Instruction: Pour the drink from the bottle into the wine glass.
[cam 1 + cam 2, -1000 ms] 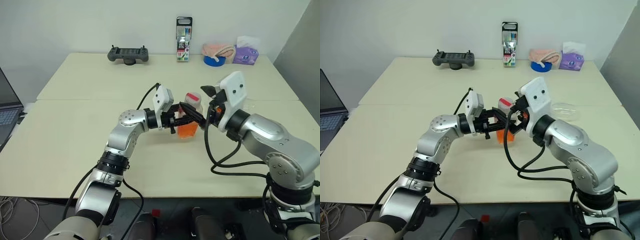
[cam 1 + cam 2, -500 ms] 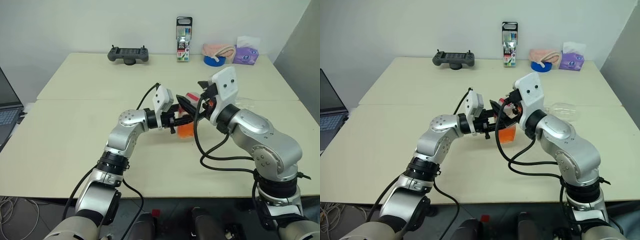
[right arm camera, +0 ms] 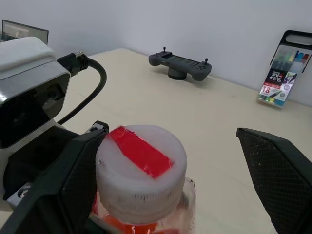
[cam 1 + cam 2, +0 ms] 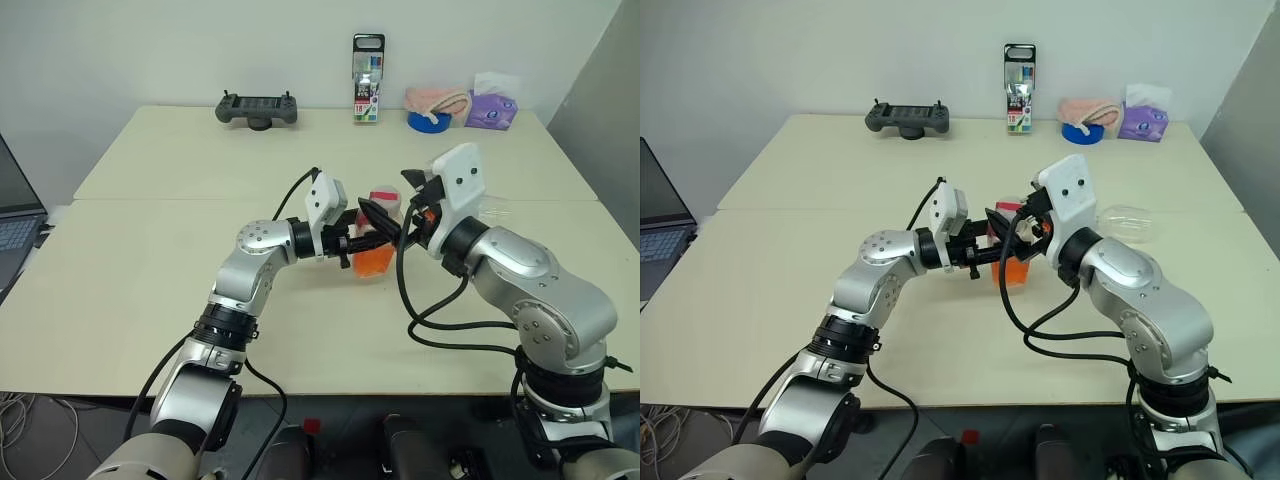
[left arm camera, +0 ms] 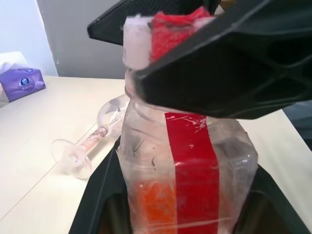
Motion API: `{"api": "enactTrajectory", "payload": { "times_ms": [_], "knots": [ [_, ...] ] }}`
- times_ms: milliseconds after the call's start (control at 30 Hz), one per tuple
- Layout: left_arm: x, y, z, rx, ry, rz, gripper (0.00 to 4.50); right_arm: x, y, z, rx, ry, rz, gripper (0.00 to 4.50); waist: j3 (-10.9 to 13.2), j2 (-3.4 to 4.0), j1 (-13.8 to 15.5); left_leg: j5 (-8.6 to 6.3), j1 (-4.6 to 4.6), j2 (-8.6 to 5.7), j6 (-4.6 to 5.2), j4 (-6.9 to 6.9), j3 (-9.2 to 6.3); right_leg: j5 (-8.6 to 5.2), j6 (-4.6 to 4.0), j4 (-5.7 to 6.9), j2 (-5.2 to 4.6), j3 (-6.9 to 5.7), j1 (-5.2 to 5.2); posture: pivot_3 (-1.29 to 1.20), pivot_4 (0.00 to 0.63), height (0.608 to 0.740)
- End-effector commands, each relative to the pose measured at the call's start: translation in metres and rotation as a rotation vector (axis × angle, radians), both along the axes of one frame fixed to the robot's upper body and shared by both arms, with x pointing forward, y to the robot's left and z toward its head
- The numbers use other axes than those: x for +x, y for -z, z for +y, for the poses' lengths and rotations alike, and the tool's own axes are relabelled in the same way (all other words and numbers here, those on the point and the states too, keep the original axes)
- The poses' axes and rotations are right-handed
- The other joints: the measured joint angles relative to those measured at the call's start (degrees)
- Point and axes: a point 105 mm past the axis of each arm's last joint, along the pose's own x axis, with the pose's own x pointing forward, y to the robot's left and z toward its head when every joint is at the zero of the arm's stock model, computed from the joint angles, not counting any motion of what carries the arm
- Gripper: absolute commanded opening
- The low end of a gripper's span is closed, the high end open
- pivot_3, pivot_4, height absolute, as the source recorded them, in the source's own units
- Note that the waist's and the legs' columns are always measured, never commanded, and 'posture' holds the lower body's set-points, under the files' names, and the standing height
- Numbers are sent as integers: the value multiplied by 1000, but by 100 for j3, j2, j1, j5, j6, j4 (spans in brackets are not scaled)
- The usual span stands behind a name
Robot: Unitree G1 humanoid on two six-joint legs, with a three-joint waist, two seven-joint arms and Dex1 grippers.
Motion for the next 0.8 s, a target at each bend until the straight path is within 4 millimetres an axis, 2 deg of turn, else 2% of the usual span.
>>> {"api": "enactTrajectory", "payload": {
  "times_ms": [33,300,800],
  "knots": [
    [-4,-17,-1,-27,16,-70,1687,-9,-8,-4,7,-14,-36,4500,0,0,0,0,0,0,0,0,0,0,0,0,0,0,0,0,150,740],
    [-1,-17,1,-20,5,-71,1687,-22,-8,7,14,-102,-29,4500,0,0,-1,0,0,0,0,0,-1,0,0,0,0,-1,0,0,150,740],
    [-1,-15,2,-17,-3,-67,1687,-22,-10,16,135,-42,30,4500,0,1,-2,0,0,0,0,0,-1,0,0,1,0,0,-1,0,150,740]
  ]
}}
